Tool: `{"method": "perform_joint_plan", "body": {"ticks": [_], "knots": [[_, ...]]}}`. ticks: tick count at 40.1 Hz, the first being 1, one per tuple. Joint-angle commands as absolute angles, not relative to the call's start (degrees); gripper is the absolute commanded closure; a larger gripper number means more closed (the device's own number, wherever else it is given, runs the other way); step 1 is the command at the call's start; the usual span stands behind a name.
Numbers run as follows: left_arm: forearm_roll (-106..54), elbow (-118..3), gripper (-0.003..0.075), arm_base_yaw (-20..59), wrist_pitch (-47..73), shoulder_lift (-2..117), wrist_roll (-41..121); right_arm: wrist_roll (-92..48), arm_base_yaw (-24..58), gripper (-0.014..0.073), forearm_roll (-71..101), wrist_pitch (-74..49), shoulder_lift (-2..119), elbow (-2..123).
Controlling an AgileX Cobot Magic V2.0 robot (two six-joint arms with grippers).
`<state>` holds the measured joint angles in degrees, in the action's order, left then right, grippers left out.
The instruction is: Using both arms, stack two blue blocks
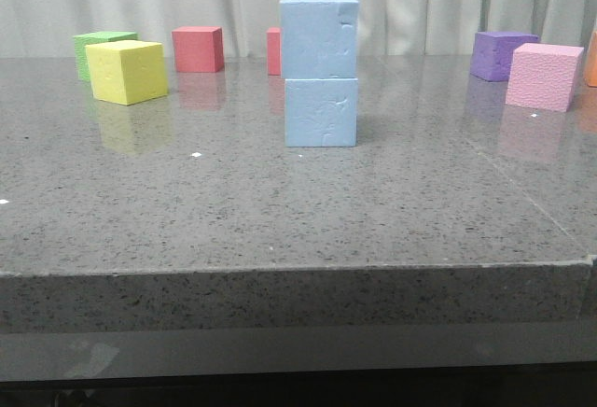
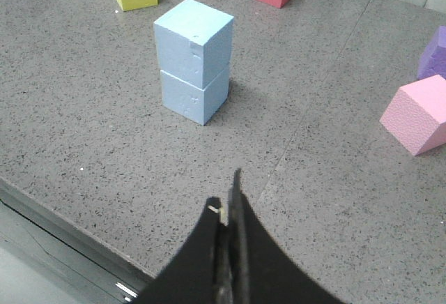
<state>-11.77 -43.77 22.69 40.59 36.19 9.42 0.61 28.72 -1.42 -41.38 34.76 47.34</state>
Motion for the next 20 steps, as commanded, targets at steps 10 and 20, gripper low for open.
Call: {"method": "perform_joint_plan", "body": {"ticks": [10, 20], "knots": [[-12.4, -42.7, 0.0739, 22.7, 31.8, 34.3, 9.1, 0.0, 28.3, 0.0717, -1.9, -37.0, 34.8, 48.7], [-11.9, -24.1, 0.0739, 13.3, 12.8, 20.1, 9.1, 0.0, 28.3, 0.0717, -1.9, -36.9, 34.8, 48.7]]}}
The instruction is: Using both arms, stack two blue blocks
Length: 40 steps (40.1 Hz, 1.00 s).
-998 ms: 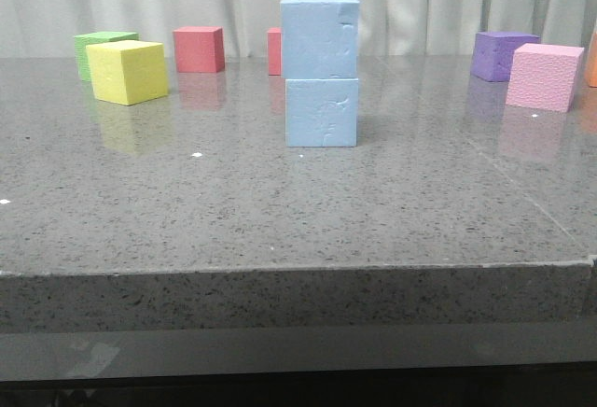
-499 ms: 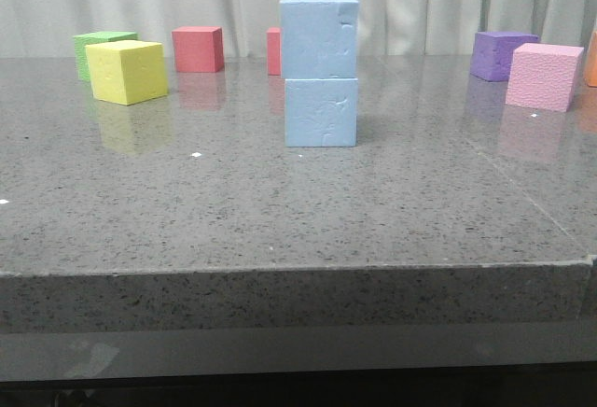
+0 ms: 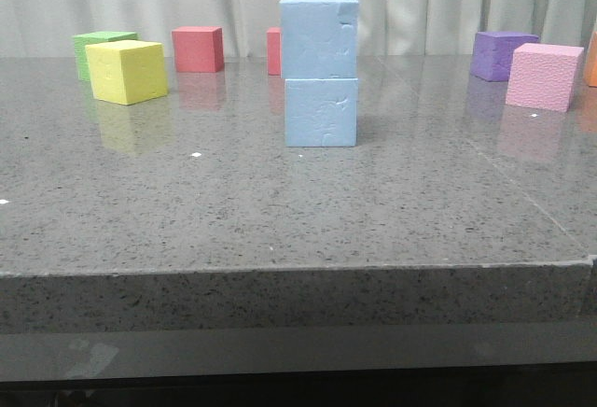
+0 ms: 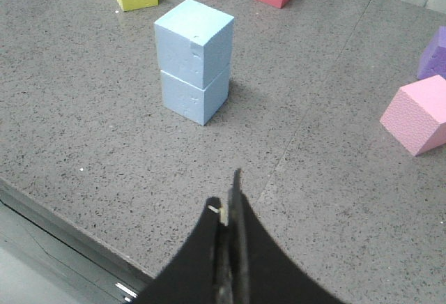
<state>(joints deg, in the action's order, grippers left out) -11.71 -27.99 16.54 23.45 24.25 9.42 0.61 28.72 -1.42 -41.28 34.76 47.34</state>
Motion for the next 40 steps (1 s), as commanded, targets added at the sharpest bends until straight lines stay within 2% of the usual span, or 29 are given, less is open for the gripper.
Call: {"method": "perform_joint_plan", "body": {"ticks": [1, 8, 15, 20, 26, 40], "knots": [[-11.9, -22.0, 0.0739, 11.8, 11.5, 18.1, 9.1, 0.0, 28.3, 0.0717, -1.9, -36.9, 34.8, 48.7], [-12.3, -10.5, 0.0739, 3.6, 3.3, 7.3, 9.1, 0.0, 28.3, 0.0717, -1.9, -36.9, 34.8, 48.7], [-12.3, -5.5, 0.0739, -0.4, 0.3, 2.1, 9.1, 0.0, 28.3, 0.0717, -1.9, -36.9, 34.8, 48.7], [-11.3, -3.6, 0.0739, -0.5, -1.3, 1.9, 8.3, 0.0, 28.3, 0.0717, -1.9, -36.9, 34.8, 48.7], [0.7, -1.0, 0.0739, -0.3, -2.8, 1.5, -6.1, 0.0, 28.3, 0.0717, -1.9, -36.9, 34.8, 48.7], [-0.3, 0.4, 0.0739, -0.3, -2.3, -1.5, -5.8, 0.0, 28.3, 0.0717, -1.9, -36.9, 34.8, 48.7]]}}
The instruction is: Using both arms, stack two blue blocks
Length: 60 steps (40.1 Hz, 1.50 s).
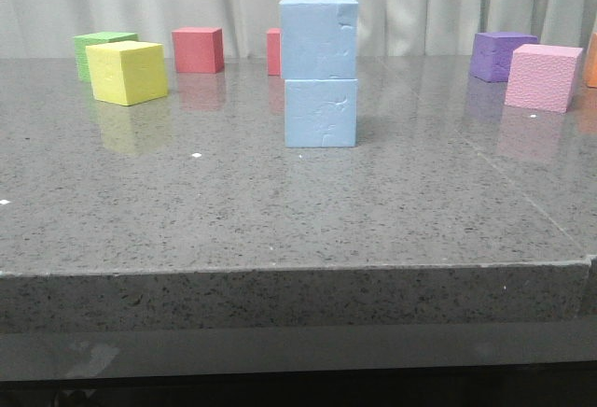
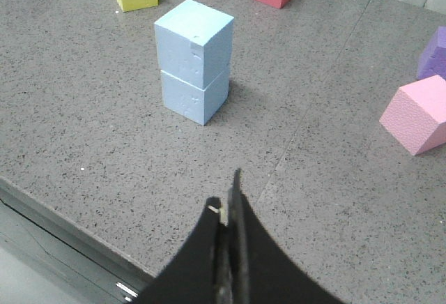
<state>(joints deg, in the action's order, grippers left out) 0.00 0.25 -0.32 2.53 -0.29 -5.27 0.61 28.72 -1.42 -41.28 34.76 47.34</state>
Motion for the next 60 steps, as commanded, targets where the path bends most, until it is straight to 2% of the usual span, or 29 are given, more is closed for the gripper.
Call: {"method": "perform_joint_plan", "body": {"ticks": [1, 60], "knots": [[-0.3, 0.4, 0.0739, -0.3, -2.3, -1.5, -5.8, 0.0, 28.3, 0.0717, -1.9, -36.9, 34.8, 48.7], [1.0, 0.4, 0.0739, 1.7, -1.9, -1.3, -2.8, 0.0, 28.3, 0.0717, -1.9, -36.9, 34.8, 48.7]]}}
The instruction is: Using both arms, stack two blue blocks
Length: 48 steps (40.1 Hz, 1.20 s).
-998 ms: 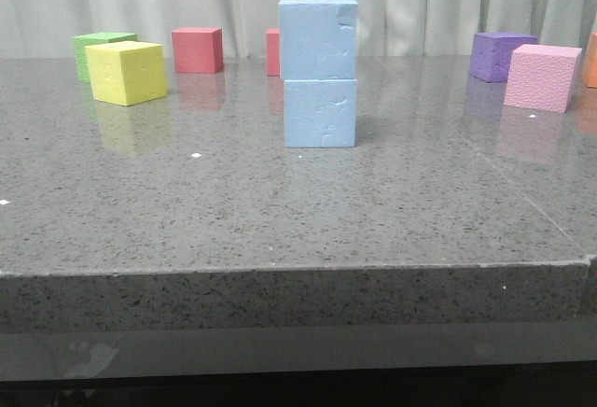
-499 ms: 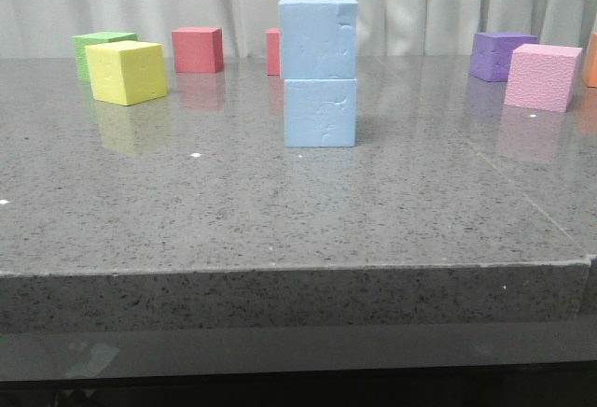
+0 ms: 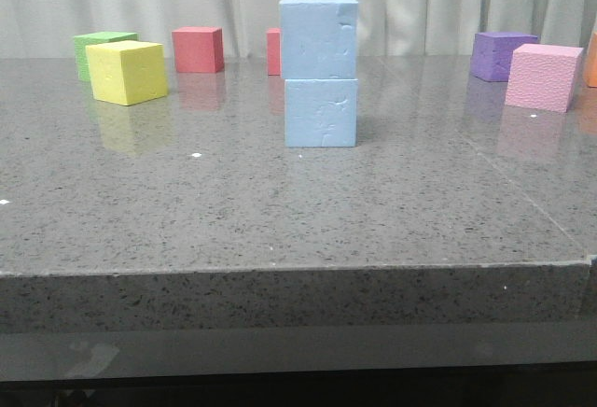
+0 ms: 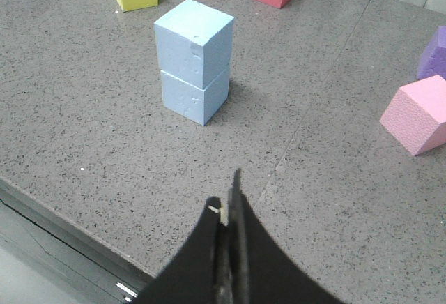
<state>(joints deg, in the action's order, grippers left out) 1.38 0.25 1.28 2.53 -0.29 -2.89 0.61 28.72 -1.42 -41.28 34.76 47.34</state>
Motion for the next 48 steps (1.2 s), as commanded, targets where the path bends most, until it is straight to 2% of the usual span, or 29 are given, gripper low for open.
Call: {"method": "perform_joint_plan", "body": {"ticks": [1, 6, 10, 17, 24, 35, 48], "knots": [[1.0, 0.4, 0.0739, 1.7, -1.9, -1.3, -2.8, 0.0, 28.3, 0.0717, -1.9, -36.9, 34.8, 48.7], [1.0, 0.4, 0.0739, 1.7, -1.9, -1.3, -2.8, 0.0, 28.3, 0.0715, -2.2, -36.4, 34.5, 47.8], [1.0, 0.4, 0.0739, 1.7, -1.9, -1.3, -2.8, 0.0, 24.0, 0.0715, -5.1, -31.7, 31.2, 42.9], [1.0, 0.4, 0.0739, 1.7, -1.9, -1.3, -2.8, 0.0, 12.1, 0.0715, -5.2, -15.4, 19.0, 27.0], [1.0, 0.4, 0.0739, 1.7, -1.9, -1.3, -2.8, 0.0, 5.6, 0.0715, -4.9, -7.6, 7.4, 13.1], [1.0, 0.4, 0.0739, 1.7, -1.9, -1.3, -2.8, 0.4, 2.3, 0.0715, -2.5, 5.0, -1.3, -1.4], [1.0, 0.4, 0.0739, 1.7, -1.9, -1.3, -2.8, 0.4, 2.1, 0.0715, -1.0, 3.7, -1.7, -1.3]]}}
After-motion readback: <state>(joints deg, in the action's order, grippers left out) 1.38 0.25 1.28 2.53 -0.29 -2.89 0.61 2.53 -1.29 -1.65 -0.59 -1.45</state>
